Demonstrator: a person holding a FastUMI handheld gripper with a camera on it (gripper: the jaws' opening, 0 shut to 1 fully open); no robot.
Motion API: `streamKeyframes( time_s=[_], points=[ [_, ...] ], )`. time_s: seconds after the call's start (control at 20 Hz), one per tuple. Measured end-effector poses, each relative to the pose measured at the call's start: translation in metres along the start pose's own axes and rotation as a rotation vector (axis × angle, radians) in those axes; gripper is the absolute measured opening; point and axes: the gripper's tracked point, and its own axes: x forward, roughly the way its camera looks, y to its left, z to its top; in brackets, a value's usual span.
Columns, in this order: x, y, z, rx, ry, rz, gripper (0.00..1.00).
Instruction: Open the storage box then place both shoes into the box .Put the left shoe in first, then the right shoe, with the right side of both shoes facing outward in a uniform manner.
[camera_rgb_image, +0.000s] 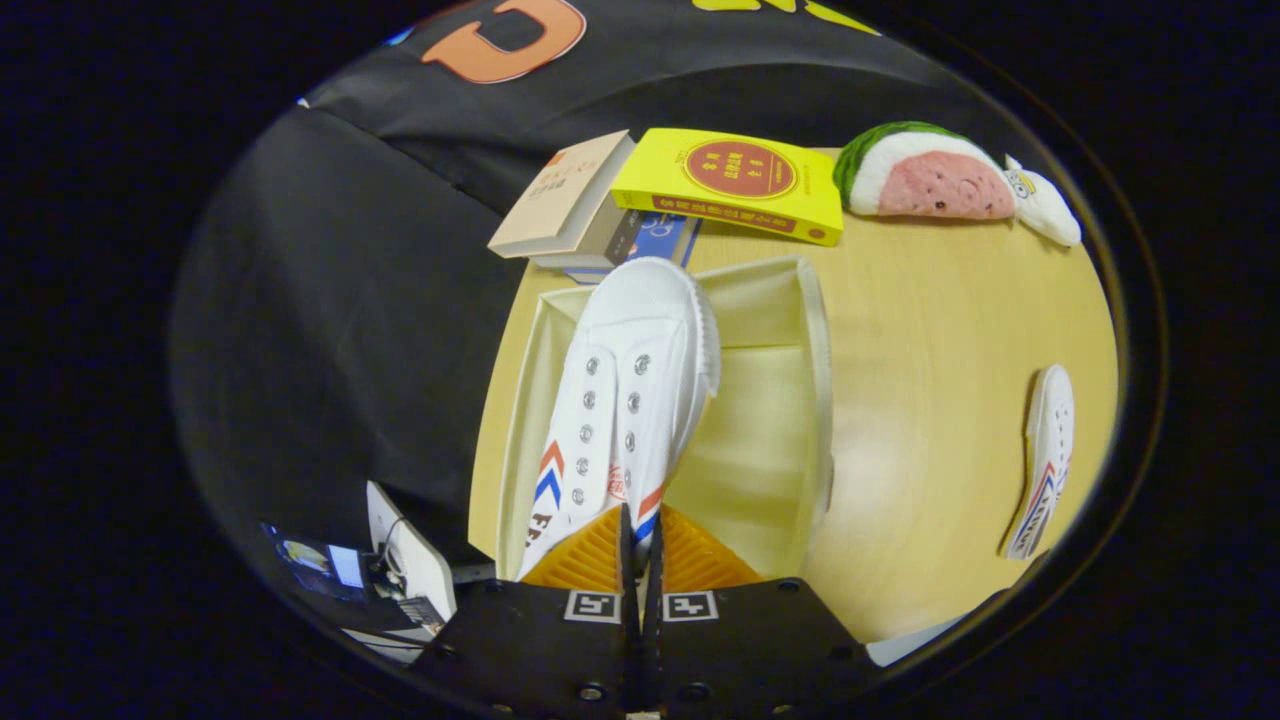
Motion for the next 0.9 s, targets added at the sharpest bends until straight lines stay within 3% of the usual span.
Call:
streamKeyframes(
  time_s=[0.15,0.3,0.45,0.9],
  points=[
    [0.023,0.003,-0.001,0.022,-0.003,-0.044,0.00],
    [0.039,-0.002,-0.005,-0.032,-0.001,-0.145,0.01],
    [0.060,0.004,-0.014,0.020,0.050,-0.136,0.01],
    [0.105,-0.006,-0.019,0.005,0.151,-0.183,0.01]
  ],
)
